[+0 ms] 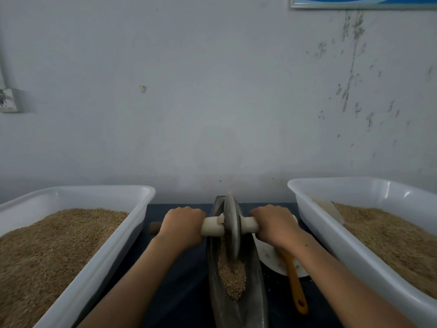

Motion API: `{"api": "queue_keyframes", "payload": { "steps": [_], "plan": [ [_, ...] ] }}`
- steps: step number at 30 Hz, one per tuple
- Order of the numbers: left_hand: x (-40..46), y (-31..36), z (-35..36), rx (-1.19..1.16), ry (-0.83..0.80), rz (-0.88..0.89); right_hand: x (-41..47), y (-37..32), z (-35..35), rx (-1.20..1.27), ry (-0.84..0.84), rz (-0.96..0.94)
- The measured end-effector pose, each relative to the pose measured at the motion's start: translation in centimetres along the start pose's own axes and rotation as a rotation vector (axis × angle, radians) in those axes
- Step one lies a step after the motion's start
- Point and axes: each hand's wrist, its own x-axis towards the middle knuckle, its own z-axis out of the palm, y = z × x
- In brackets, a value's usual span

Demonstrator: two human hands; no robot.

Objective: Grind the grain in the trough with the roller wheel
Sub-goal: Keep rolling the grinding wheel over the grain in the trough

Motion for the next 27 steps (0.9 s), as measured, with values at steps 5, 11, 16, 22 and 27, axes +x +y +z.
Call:
{"api": "queue_keyframes", "payload": {
  "steps": [5, 11, 16, 22, 27],
  "plan": [
    [0.0, -0.9, -0.8, -0.144, -0.318, 0.044, -0.3, -0.1, -1.6, -0.019, -0.29, -0.044],
    [0.0, -0.2, -0.6, -0.022, -0.137, -0.016, 0.0, -0.2, -0.8, -0.026, -0.147, -0.015],
    [-0.2, 0.9, 0.4, 0.052, 0.159, -0.077, 0.0, -0.4, 0.5, 0.023, 0.085, 0.035],
    [0.0, 0.0, -0.6, -0.026, -0.157, -0.01, 0.0, 0.0, -1.0, -0.02, -0.156, -0.023],
    [-0.2, -0.5, -1.3, -0.169, -0.393, 0.012, -0.2, 0.0, -1.7, 0.018, -0.353, -0.03]
  ]
}}
